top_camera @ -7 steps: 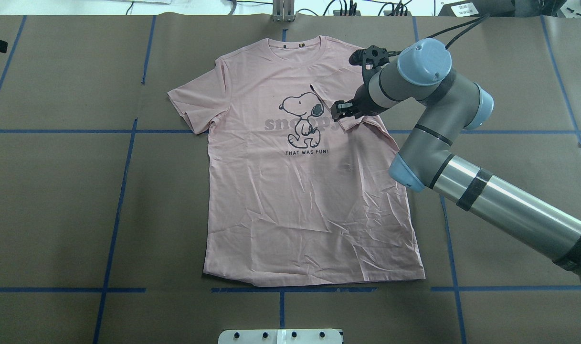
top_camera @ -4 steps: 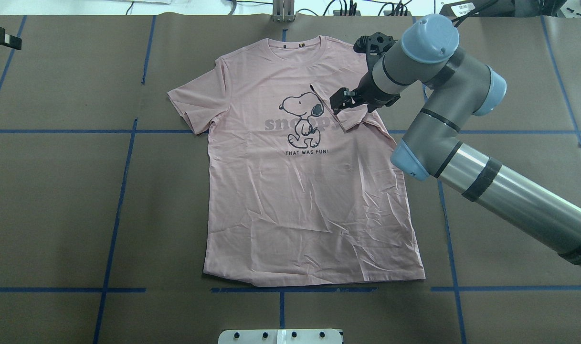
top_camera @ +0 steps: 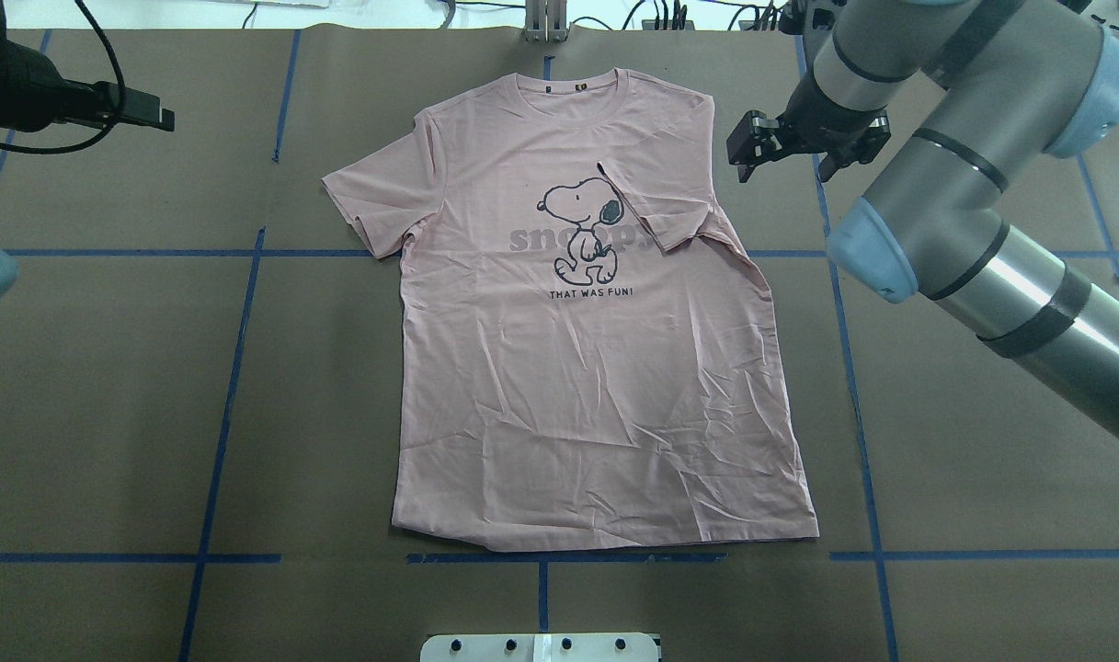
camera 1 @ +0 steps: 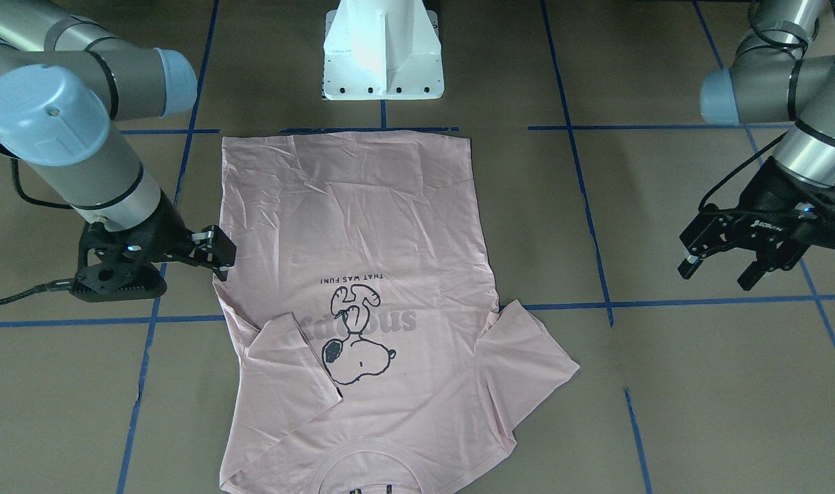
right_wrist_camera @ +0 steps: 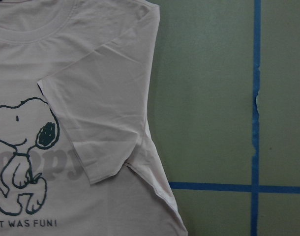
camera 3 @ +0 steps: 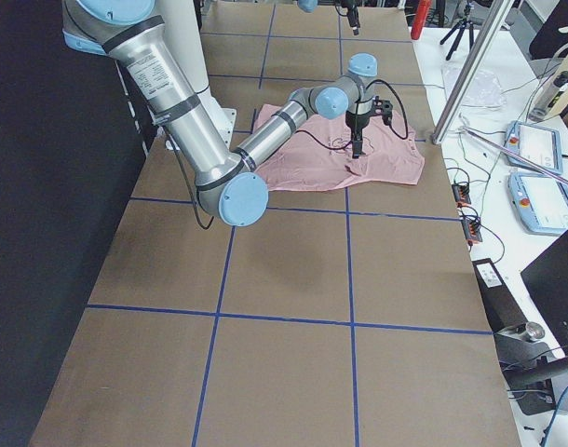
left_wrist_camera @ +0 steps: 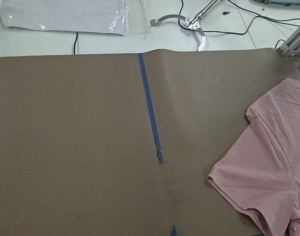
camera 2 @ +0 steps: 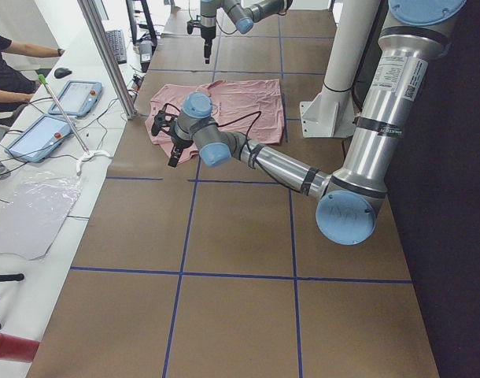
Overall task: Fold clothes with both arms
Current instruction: 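Lift the right gripper away while the left arm moves toward the shirt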
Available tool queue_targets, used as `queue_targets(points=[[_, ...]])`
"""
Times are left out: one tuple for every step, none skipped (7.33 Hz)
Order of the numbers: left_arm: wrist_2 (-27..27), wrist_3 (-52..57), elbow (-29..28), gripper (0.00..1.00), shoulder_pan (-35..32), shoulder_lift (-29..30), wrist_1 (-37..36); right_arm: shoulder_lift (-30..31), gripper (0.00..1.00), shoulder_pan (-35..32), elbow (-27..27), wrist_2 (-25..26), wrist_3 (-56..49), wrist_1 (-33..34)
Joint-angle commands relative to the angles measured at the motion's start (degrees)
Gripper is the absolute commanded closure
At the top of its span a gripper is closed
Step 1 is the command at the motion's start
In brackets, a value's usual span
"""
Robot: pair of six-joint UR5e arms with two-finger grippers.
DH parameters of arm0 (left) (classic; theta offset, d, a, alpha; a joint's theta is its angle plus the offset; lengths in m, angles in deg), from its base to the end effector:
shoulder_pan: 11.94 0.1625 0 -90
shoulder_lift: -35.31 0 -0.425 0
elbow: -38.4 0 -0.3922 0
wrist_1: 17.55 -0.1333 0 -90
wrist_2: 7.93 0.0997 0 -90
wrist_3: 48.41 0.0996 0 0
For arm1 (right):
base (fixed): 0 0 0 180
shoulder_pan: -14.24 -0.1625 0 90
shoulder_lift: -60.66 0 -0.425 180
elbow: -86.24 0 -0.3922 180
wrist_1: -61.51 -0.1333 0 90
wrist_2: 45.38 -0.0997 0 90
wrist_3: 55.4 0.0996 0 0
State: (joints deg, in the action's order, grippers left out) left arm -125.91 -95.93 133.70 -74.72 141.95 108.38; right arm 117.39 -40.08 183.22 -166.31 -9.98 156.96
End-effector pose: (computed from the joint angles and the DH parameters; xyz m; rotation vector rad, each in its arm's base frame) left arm 0.2034 -0.5847 0.3855 0.5142 0.9522 -0.0725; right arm -0.3201 -0.5865 0.2777 0.1100 -0.7815 -0.0028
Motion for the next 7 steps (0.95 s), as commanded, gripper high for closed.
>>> queue_targets(points=[[3.9,-0.4,-3.3,0.00,2.7,3.3,-0.3,4.2,0.00,-3.5,3.3,-0.2,-10.2,2.8],[3.9,-0.3,-6.2,0.00,2.7,5.8,-0.2,6.4,0.00,-5.3,5.0,-2.3,-12.4,2.9],[4.9,-0.2,-8.2,0.00,3.8,7.4,-0.1,8.6,0.00,-6.3,6.7,-3.4,-13.3,2.9],[7.2,0.0,-10.5,0.00,4.1,9.4,0.0,10.6,0.00,-7.0,8.0,-3.4,-15.3,2.8],[7.6,-0.3,-10.8,0.00,5.8,9.6,-0.1,12.2,0.00,-8.4,8.4,-3.4,-17.7,2.8],[10.4,-3.0,-11.4,0.00,8.5,10.4,-0.2,13.8,0.00,-10.3,8.4,-3.5,-21.7,2.9],[11.6,-7.0,-12.0,0.00,10.8,11.6,-0.3,15.1,0.00,-12.5,8.4,-3.5,-24.7,3.0]])
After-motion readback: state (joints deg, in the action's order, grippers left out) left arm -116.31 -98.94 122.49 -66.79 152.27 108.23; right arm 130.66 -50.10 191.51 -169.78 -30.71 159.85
